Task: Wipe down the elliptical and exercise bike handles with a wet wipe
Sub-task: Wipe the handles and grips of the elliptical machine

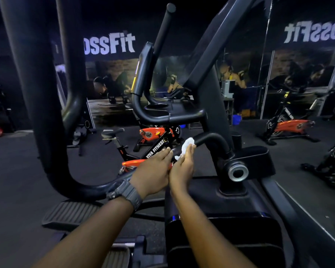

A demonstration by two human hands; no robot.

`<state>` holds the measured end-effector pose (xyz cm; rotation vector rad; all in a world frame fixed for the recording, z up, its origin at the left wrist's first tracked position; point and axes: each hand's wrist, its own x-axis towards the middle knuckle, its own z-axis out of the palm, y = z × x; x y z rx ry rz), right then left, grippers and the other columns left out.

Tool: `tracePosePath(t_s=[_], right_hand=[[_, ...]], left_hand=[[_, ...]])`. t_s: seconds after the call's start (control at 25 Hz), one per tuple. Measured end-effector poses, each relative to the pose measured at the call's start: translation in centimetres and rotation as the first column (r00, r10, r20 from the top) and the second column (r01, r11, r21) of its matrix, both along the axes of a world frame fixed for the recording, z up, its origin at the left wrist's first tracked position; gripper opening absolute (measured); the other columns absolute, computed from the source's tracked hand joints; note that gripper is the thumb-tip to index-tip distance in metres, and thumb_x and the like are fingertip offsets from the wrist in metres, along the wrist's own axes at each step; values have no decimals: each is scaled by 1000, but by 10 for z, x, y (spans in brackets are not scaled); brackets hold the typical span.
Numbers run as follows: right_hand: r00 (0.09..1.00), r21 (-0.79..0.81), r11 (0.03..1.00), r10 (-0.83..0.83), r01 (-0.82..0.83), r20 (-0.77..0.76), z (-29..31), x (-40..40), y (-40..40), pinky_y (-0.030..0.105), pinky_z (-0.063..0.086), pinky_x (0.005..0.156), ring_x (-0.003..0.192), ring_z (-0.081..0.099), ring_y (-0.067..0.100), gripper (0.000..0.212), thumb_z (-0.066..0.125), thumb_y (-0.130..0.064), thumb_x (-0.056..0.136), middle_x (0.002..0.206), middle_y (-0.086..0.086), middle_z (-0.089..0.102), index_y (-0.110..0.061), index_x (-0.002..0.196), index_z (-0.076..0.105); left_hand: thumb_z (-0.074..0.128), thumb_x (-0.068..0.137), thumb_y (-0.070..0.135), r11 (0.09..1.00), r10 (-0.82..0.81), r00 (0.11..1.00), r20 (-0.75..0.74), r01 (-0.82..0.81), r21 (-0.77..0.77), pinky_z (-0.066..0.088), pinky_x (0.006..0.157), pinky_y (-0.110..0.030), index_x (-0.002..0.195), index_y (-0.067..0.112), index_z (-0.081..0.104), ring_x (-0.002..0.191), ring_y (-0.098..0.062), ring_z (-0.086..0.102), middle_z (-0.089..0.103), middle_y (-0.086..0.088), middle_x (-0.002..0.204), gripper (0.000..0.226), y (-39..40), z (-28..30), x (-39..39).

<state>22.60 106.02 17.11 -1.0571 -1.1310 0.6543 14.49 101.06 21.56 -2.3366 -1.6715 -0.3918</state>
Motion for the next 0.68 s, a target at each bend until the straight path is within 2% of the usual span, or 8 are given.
tracePosePath(t_s=[0.04, 0.12, 0.2, 0.32, 0.4, 0.48, 0.56, 0.68], right_hand=[[997, -24, 1000, -21, 20, -75, 4, -6, -2, 28, 26, 117, 143, 35, 21, 53, 36, -4, 101, 159, 7, 29, -10, 153, 29], [964, -162, 987, -52, 10, -260, 23, 8, 25, 26, 36, 104, 126, 52, 21, 49, 36, -12, 103, 149, 9, 46, -11, 152, 31], [852, -229, 970, -50, -83, -521, 46, 28, 57, 21, 40, 85, 104, 56, 16, 35, 36, -15, 104, 128, 10, 63, -6, 136, 46], [627, -136, 944, 88, -300, -774, 33, -5, 29, 23, 49, 61, 80, 59, 19, 16, 42, -16, 104, 92, 8, 63, -11, 98, 57], [485, -21, 887, 232, -461, -843, 9, -44, -15, 26, 53, 57, 69, 64, 19, 19, 46, -23, 104, 82, 9, 65, -12, 95, 59], [493, -2, 875, 271, -484, -827, 1, -54, -25, 28, 56, 61, 73, 67, 19, 22, 49, -26, 102, 88, 12, 67, -8, 102, 62], [496, 1, 930, 196, -367, -846, 13, -42, -11, 28, 57, 64, 78, 63, 20, 25, 48, -27, 103, 94, 14, 63, -4, 108, 59], [473, -3, 924, 193, -382, -860, 5, -68, -34, 30, 55, 68, 77, 61, 20, 28, 48, -33, 103, 92, 12, 63, -8, 102, 62]], left_hand=[[46, 94, 14, 1000, 15, 1000, -5, -15, -2, 30, 116, -30, 155, 10, 22, 149, -17, 24, 20, -5, 163, 66, -8, 2, -8], [45, 93, 8, 999, 49, 998, -50, -49, 0, 38, 108, -33, 155, 13, 23, 145, -19, 32, 21, -2, 163, 67, -27, 8, -20], [46, 91, 5, 996, 84, 992, -91, -83, 18, 46, 98, -38, 152, 15, 31, 134, -25, 46, 32, -2, 158, 64, -41, 12, -31], [48, 90, 9, 992, 116, 989, -89, -112, 57, 47, 74, -39, 129, 22, 52, 107, -31, 62, 60, -2, 129, 41, -54, 20, -45], [47, 94, 13, 990, 125, 982, -144, -114, 77, 40, 66, -36, 115, 20, 57, 100, -33, 64, 65, -6, 114, 25, -63, 25, -54], [46, 95, 13, 992, 118, 964, -238, -103, 73, 44, 69, -39, 112, 14, 59, 101, -35, 64, 65, -10, 111, 22, -74, 31, -61], [43, 95, 7, 994, 98, 949, -300, -81, 67, 50, 76, -42, 116, 9, 59, 104, -37, 64, 65, -13, 114, 26, -84, 33, -70], [42, 95, 4, 999, 44, 929, -369, -29, 46, 50, 76, -40, 118, 7, 61, 105, -35, 65, 66, -12, 114, 30, -100, 32, -87]])
